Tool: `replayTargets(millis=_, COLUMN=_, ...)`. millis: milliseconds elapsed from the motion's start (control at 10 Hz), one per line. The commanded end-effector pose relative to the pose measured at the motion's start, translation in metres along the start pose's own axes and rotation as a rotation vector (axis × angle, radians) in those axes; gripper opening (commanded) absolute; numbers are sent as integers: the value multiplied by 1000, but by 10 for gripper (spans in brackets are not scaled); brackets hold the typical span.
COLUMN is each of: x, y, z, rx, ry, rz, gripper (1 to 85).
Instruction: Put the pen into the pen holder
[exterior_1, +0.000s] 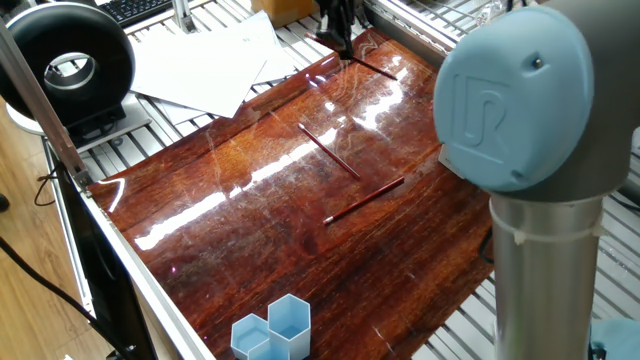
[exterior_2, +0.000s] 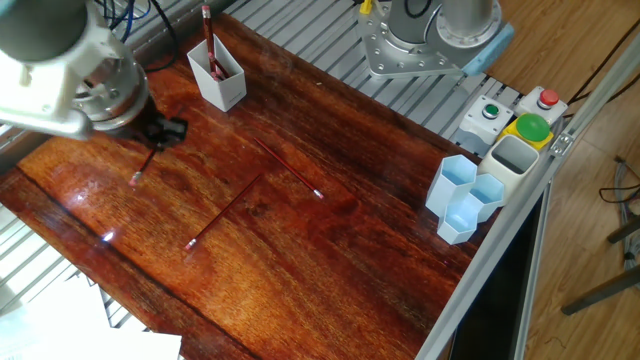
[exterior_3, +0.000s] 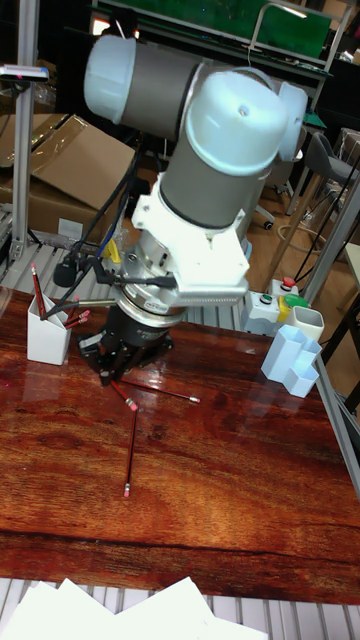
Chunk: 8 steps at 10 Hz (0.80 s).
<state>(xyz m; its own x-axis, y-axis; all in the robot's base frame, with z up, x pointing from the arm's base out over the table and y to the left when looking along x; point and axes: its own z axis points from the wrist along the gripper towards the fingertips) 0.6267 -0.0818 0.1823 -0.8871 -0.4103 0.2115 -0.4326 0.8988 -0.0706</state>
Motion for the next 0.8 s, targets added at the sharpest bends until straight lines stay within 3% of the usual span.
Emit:
replayTargets(millis=0, x=-19, y=-7, z=-7, rx=10, ry=-100, rz=82, gripper=10)
replayTargets(millis=200, x=55, y=2, z=-36, rx=-31, ry=-74, rz=59, gripper=10)
replayTargets(millis=400, x=120, y=-5, z=-36, rx=-26, ry=-73, rz=52, gripper=10)
replayTargets(millis=500, x=137, y=-13, z=-35, rx=-28, ry=-90, rz=44, gripper=10)
replayTargets(millis=700, x=133, y=-15, z=-36, rx=-83, ry=-135, rz=44, gripper=10)
